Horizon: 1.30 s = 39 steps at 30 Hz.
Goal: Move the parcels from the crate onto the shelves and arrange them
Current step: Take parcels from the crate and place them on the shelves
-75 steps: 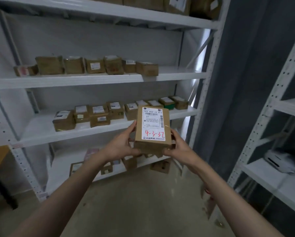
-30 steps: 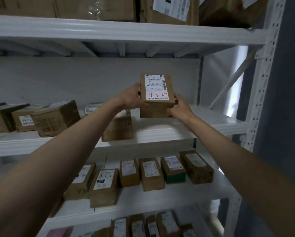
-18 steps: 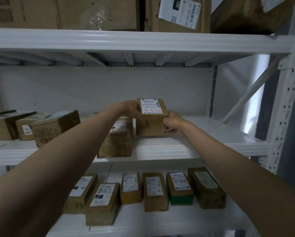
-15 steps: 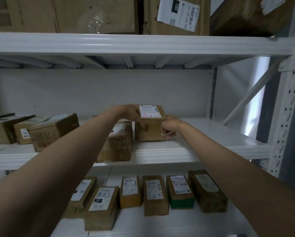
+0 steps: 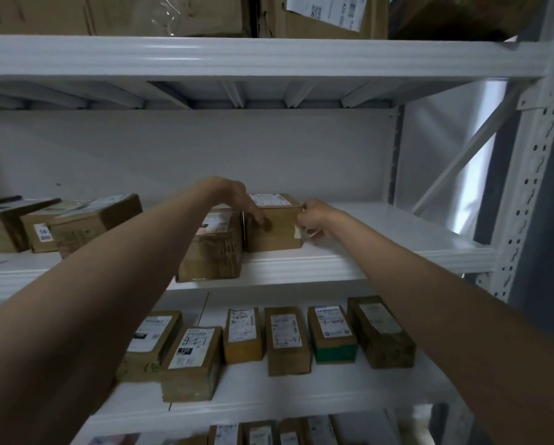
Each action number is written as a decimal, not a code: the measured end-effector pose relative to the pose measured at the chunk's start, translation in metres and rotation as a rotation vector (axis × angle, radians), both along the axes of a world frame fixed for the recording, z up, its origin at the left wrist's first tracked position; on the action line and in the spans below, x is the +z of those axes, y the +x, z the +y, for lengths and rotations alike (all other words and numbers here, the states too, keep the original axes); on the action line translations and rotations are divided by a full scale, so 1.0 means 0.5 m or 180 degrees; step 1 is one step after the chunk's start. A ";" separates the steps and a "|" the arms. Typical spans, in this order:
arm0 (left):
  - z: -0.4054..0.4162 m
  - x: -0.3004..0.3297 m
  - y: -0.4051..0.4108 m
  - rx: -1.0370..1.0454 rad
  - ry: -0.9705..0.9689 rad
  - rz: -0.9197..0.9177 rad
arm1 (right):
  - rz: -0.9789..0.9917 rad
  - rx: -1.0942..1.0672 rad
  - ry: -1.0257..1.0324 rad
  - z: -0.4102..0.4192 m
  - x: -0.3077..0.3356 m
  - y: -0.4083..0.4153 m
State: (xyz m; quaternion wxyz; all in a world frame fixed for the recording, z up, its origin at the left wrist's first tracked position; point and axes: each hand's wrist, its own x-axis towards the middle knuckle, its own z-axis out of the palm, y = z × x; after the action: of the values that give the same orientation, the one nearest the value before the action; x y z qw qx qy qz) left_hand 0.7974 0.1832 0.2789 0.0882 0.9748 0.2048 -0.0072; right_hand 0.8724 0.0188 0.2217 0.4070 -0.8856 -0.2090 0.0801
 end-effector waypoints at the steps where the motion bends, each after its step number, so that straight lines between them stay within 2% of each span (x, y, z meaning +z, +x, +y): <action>1: 0.002 0.006 -0.006 -0.0005 0.0008 -0.0080 | -0.0197 -0.0008 -0.0146 -0.006 0.011 -0.008; 7: 0.018 0.060 -0.087 -0.0150 0.0293 -0.0528 | -0.1127 0.0015 -0.0493 -0.002 0.100 -0.074; 12: 0.095 0.072 -0.197 -0.0039 0.0458 -0.0773 | -0.1582 0.0639 -0.0552 0.089 0.135 -0.157; 19: 0.222 0.029 -0.434 0.0601 0.0576 -0.0612 | -0.1841 0.1567 -0.0888 0.275 0.111 -0.297; 25: 0.308 -0.033 -0.642 0.1129 0.0905 -0.0430 | -0.2199 0.2231 -0.0864 0.412 0.062 -0.465; 33: 0.410 -0.149 -0.936 0.1671 0.0823 -0.0294 | -0.2282 0.3054 -0.0755 0.584 -0.049 -0.752; 39: 0.488 -0.240 -1.222 0.2175 0.0766 0.0104 | -0.2226 0.3681 -0.0811 0.717 -0.148 -1.000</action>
State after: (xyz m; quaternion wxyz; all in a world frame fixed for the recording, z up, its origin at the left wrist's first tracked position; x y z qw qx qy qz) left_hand 0.1863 0.4271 0.1590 -0.0331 0.8532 0.5196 0.0314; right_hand 0.3722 0.3772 0.1477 0.1002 -0.6464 -0.7561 0.0179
